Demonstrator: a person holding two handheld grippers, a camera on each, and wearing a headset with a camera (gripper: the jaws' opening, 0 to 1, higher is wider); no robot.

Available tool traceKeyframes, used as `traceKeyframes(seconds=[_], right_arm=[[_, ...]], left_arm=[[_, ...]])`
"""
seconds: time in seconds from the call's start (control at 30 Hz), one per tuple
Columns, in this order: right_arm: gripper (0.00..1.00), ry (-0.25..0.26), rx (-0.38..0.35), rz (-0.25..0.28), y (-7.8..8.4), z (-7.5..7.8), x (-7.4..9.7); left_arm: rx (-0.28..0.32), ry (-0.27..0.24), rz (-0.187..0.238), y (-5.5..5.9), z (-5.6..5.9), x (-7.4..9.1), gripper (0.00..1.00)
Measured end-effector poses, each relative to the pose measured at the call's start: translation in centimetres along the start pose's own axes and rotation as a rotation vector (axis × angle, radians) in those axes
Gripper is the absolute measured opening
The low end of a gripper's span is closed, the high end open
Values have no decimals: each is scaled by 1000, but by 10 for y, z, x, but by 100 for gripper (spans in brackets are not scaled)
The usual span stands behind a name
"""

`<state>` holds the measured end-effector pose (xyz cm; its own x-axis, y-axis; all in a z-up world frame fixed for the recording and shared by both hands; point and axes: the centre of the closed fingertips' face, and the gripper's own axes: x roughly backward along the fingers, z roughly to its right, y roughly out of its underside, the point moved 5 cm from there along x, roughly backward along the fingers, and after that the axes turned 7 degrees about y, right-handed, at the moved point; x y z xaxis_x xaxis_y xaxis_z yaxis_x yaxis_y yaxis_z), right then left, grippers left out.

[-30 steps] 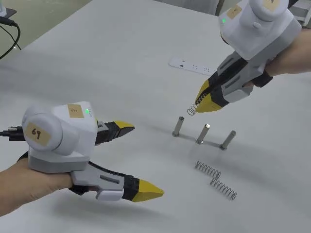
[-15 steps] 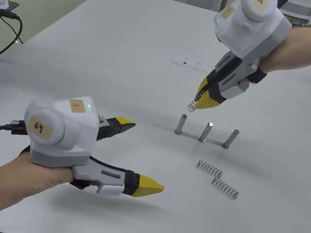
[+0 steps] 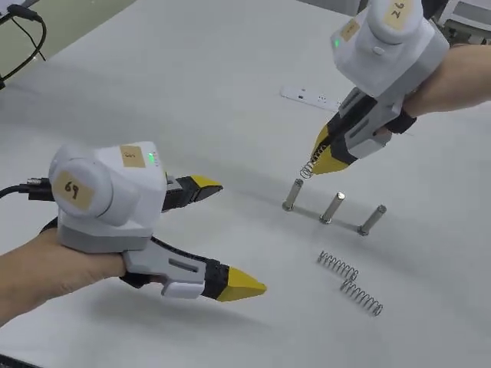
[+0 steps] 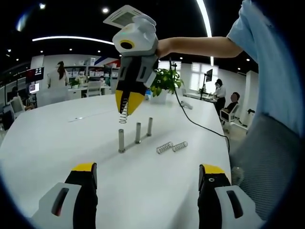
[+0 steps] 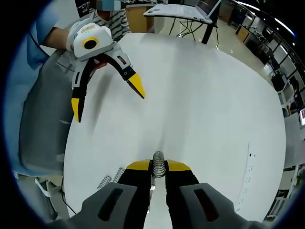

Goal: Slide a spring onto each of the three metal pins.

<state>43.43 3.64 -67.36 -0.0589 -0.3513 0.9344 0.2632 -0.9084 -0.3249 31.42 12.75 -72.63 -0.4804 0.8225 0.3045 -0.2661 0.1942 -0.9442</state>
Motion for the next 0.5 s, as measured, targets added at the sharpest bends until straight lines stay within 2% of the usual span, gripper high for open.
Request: traceKeyframes(seconds=[0.1,0.4,0.5], right_arm=[[8,9,32,-41,3,4,-4],[8,-7,45,-53,1,6,-9],[8,-4,67,-76,2,8,-12]], left_arm=[[0,-3,1,0,-1,1,85],[-4,-1,5,-1,-1,1,84],[-3,-3,7,-1,-2,1,84]])
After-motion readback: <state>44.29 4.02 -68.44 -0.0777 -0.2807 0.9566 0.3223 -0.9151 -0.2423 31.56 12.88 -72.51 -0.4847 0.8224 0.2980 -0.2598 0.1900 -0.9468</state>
